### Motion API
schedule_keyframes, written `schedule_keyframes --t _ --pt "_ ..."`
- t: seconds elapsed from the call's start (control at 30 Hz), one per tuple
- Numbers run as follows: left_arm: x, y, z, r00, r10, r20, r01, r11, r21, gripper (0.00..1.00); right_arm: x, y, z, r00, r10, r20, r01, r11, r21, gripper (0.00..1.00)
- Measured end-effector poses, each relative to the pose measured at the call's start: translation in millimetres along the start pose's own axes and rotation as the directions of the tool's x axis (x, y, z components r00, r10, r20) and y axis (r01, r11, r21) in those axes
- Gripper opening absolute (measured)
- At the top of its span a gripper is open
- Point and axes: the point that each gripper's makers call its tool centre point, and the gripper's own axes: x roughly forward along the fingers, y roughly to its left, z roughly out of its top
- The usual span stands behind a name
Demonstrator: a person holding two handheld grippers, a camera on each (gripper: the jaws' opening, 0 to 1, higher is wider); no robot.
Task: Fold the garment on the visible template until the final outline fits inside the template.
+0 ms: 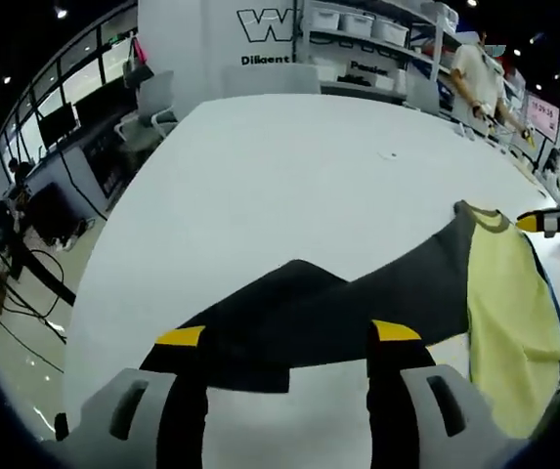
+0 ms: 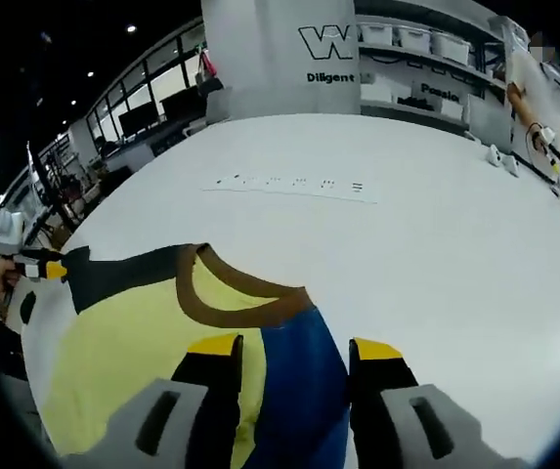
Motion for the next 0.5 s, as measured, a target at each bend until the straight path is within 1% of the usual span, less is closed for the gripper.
schedule_keyframes --t 0.07,0.13,0.17,0.23,0.3,0.33,0.37,0.4,0.43,0.47,0.5 --pt "2.7 0.3 -5.0 1.0 -0.003 -0.017 0.003 1.0 -0.013 0.54 5.0 -0.1 1.0 1.0 0.002 -0.001 -0.002 1.0 -0.012 0.35" --pt "4.4 0.4 -6.9 1.0 -0.003 -0.017 0.002 1.0 -0.013 0.53 8.5 2.0 2.6 1.0 0.01 -0.003 -0.01 0.999 -0.031 0.33" --pt "5.4 0.4 -7.8 1.0 -0.003 -0.018 0.003 1.0 -0.011 0.52 10.2 2.6 4.4 1.0 0.012 -0.001 -0.012 0.998 -0.057 0.32" --pt "7.2 1.8 -11.2 1.0 0.003 -0.031 -0.003 1.0 -0.003 0.49 13.7 1.4 6.3 1.0 0.007 -0.001 -0.007 0.997 -0.082 0.29" --pt "6.7 7.4 -9.7 0.999 0.03 -0.032 -0.029 0.999 0.034 0.45 18.1 1.7 6.6 1.0 0.009 -0.009 -0.01 0.995 -0.095 0.25" --pt "6.9 8.7 -9.7 0.999 0.036 -0.035 -0.035 0.999 0.036 0.42 19.1 1.9 6.8 1.0 0.009 -0.01 -0.01 0.995 -0.099 0.23" --pt "7.4 10.1 -8.9 0.999 0.041 -0.034 -0.039 0.998 0.039 0.41 20.3 3.6 10.8 1.0 0.013 0.0 -0.013 0.994 -0.105 0.21" --pt "7.7 10.5 -8.3 0.999 0.041 -0.033 -0.04 0.999 0.027 0.41 22.0 4.5 12.6 1.0 0.014 0.002 -0.014 0.995 -0.104 0.19" --pt "7.9 10.5 -7.9 0.999 0.043 -0.03 -0.042 0.999 0.024 0.41 23.4 4.4 13.6 1.0 0.006 0.002 -0.005 0.992 -0.125 0.15" --pt "8.1 11.0 -7.9 0.998 0.045 -0.031 -0.044 0.999 0.032 0.4 25.2 1.2 16.3 1.0 -0.011 0.009 0.013 0.983 -0.183 0.14" --pt "8.2 11.2 -7.6 0.998 0.046 -0.03 -0.045 0.999 0.03 0.4 25.8 8.6 14.6 1.0 0.007 0.004 -0.006 0.989 -0.149 0.12"
